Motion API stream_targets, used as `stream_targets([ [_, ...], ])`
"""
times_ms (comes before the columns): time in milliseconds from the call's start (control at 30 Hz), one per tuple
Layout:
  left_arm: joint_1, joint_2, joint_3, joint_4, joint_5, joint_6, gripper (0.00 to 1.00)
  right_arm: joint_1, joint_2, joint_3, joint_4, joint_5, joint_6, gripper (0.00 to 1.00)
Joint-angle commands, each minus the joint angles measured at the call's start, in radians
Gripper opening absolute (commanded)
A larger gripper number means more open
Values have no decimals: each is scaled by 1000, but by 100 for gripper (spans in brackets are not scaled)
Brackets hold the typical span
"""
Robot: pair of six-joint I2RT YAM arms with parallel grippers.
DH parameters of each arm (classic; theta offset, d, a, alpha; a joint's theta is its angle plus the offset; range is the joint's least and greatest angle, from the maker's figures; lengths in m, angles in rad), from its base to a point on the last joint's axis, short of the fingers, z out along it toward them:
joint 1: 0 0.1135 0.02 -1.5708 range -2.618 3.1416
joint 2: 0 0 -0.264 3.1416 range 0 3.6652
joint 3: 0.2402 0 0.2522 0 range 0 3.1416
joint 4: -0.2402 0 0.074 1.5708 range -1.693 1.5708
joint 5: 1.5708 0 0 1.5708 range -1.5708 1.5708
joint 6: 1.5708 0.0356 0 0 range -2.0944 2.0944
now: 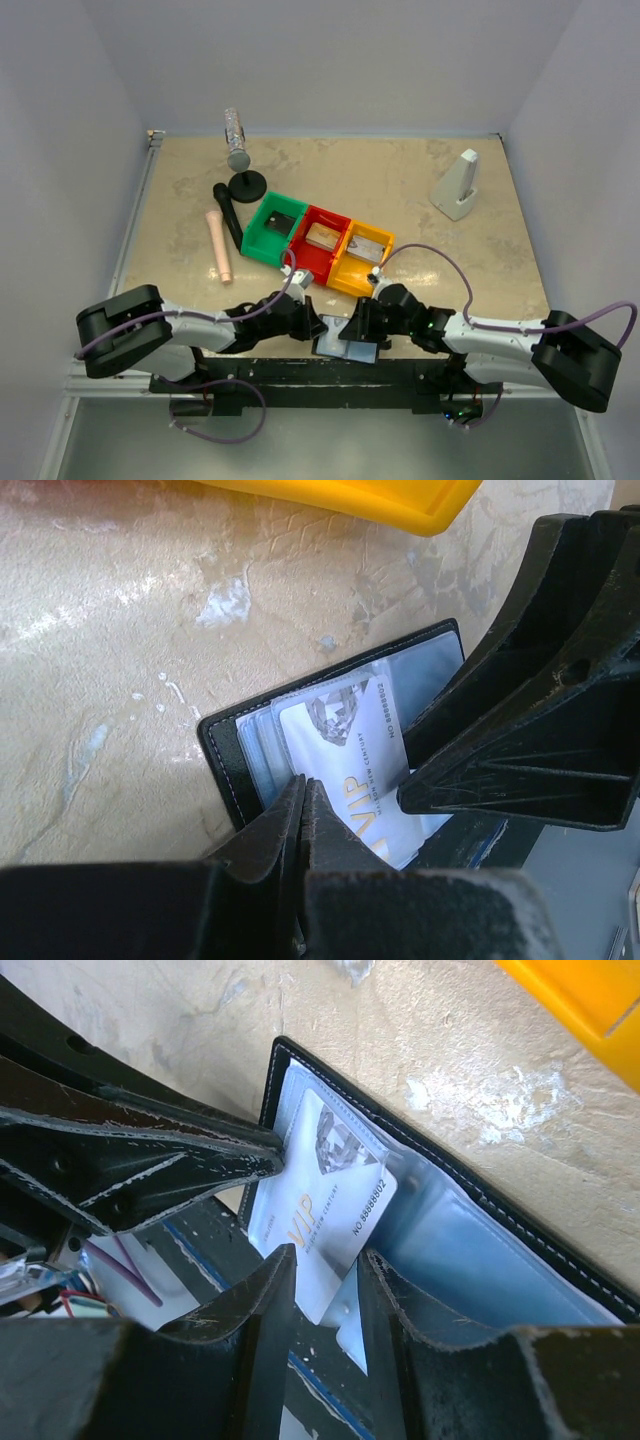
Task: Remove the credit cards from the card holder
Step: Remove the credit card from the card holder.
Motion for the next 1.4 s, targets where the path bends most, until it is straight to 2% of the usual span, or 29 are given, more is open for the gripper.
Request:
stream_targets([
  [0,-9,-17,-42,-29,-9,-9,0,5,-16,-12,132,14,53,36],
  [433,-13,-45,-70,-30,-44,-24,0,3,-10,-37,197,20,148,35],
  [567,-13,-50,-77,-29,-50,-29,0,2,7,-63,266,17,179,35],
  [933,-21,-36,-94,45,-24,-21,0,3,73,-35,346,-19,168,34],
  [1367,-46,-36,-107,125,-9,-9,0,3,133,15,342,-50,159,36],
])
